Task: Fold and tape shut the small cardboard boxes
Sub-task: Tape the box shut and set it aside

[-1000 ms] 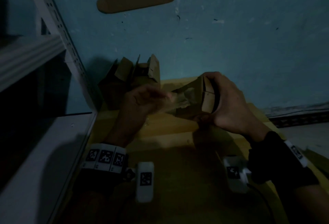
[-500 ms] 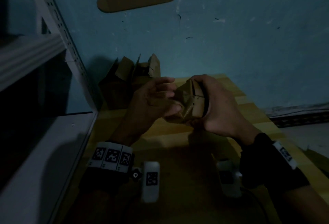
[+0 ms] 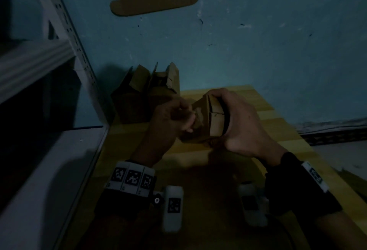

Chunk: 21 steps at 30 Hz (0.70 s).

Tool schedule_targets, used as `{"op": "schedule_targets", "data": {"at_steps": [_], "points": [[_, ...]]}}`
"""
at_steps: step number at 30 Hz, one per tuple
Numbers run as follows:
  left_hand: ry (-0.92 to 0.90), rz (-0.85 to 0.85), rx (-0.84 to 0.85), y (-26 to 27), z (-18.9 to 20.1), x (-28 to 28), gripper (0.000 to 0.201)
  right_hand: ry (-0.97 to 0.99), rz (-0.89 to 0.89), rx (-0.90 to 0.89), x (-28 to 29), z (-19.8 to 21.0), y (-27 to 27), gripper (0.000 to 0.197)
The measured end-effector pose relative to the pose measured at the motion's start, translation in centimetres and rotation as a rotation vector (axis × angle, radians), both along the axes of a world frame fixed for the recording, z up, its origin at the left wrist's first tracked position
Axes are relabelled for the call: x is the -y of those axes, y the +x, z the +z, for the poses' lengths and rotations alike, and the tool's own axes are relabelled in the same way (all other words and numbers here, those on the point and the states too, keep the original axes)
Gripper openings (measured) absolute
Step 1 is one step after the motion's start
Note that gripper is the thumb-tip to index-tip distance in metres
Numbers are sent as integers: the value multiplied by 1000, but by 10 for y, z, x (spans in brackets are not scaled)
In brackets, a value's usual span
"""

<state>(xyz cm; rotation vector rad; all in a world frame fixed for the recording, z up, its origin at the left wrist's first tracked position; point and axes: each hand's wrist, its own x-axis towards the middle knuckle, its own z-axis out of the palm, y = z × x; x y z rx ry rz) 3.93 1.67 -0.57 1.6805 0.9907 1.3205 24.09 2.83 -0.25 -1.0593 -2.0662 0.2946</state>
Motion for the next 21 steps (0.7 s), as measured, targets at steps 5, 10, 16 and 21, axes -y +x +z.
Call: {"op": "schedule_targets", "data": {"at_steps": [5, 10, 16, 21], "points": [[-226, 82, 359, -7, 6, 3, 16, -91, 102, -205, 0, 4, 5, 98], [-248, 356, 516, -70, 14, -6, 22, -62, 70, -383, 2, 14, 38, 95], [-284, 590, 81, -68, -15, -23, 15, -128, 99, -394, 1, 4, 29, 89], [-493, 329, 190, -48, -5, -7, 48, -127, 115, -481, -1, 7, 28, 93]]}}
